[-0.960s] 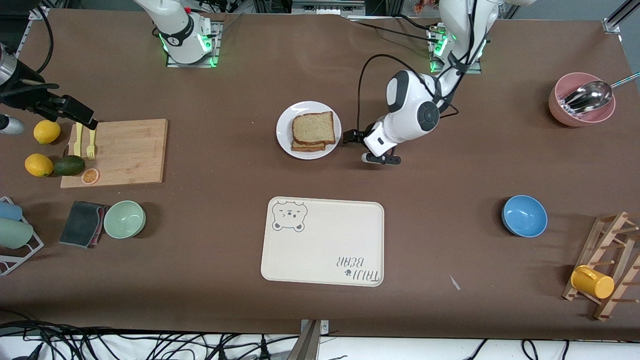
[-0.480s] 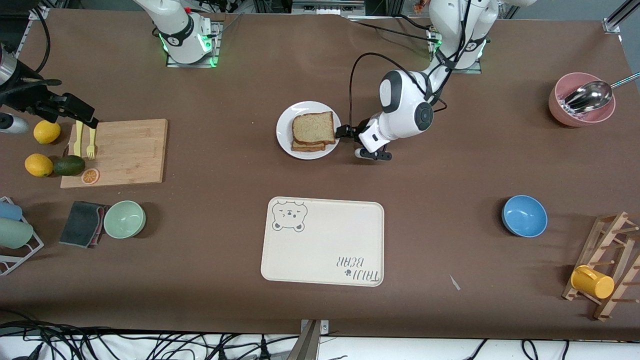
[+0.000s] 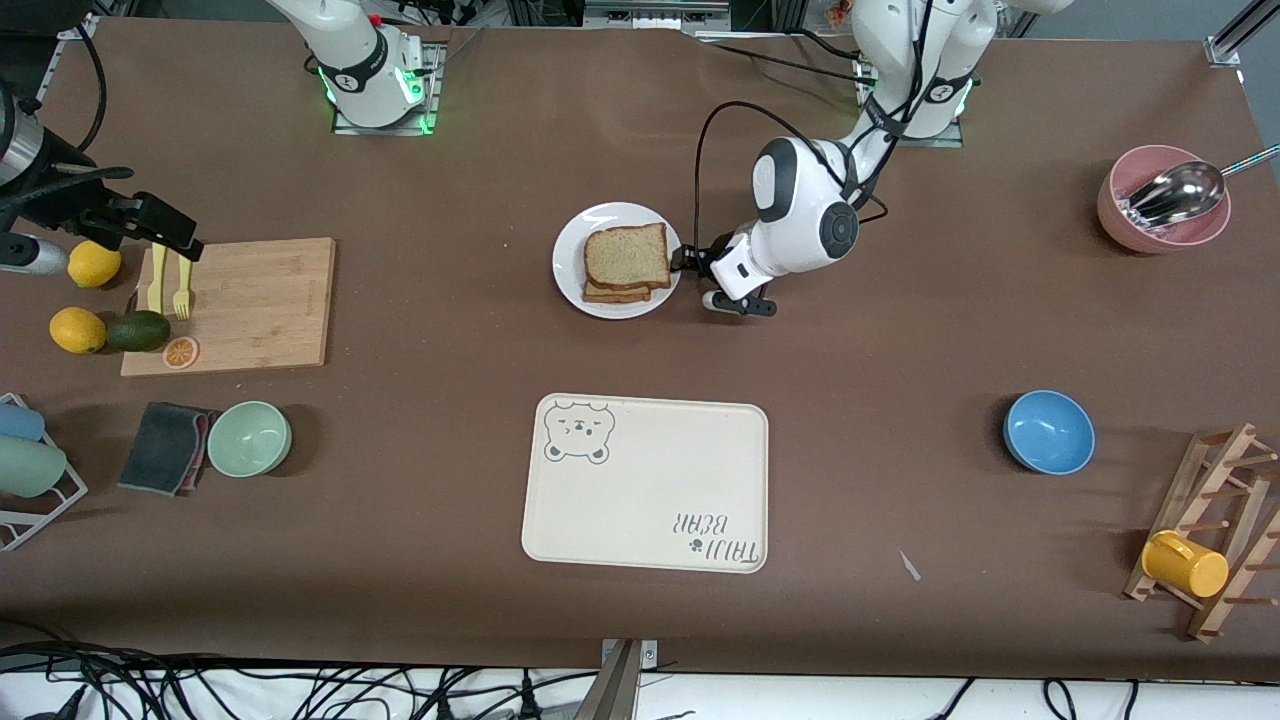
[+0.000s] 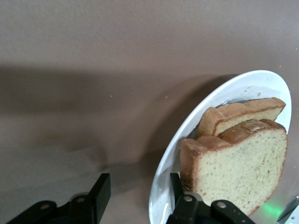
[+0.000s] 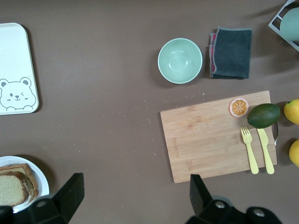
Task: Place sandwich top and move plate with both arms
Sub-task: 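Grasp the white plate rim with the left gripper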
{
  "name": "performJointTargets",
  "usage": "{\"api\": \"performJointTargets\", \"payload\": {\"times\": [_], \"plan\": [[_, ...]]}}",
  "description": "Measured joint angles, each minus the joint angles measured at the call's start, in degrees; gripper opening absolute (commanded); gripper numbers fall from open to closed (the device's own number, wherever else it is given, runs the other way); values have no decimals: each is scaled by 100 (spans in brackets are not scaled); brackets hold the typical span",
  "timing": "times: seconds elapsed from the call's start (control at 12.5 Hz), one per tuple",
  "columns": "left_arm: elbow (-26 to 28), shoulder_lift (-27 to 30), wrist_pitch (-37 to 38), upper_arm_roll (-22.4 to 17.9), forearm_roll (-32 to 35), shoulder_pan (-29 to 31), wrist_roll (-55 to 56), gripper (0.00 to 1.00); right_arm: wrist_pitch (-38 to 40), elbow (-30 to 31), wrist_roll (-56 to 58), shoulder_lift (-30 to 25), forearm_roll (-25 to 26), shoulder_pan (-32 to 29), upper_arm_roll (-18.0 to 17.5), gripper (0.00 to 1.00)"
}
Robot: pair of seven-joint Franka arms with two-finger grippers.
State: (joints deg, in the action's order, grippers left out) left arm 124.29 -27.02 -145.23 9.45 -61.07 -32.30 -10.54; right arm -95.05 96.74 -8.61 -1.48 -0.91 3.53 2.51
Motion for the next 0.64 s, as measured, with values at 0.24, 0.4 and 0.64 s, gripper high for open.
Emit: {"api": "performJointTargets", "payload": {"times": [0.24,0.4,0.64], "plan": [[2,-3,1,165,-390,-7,-9,59,1,-8,0,3,0,12,0,100],[3,-7,1,211,-442,-13,-9,54,-1,-10,0,7,0,12,1,100],[3,-31,1,211,-442,-13,-37,37,-4,-12,0,23,0,12,1,100]]}}
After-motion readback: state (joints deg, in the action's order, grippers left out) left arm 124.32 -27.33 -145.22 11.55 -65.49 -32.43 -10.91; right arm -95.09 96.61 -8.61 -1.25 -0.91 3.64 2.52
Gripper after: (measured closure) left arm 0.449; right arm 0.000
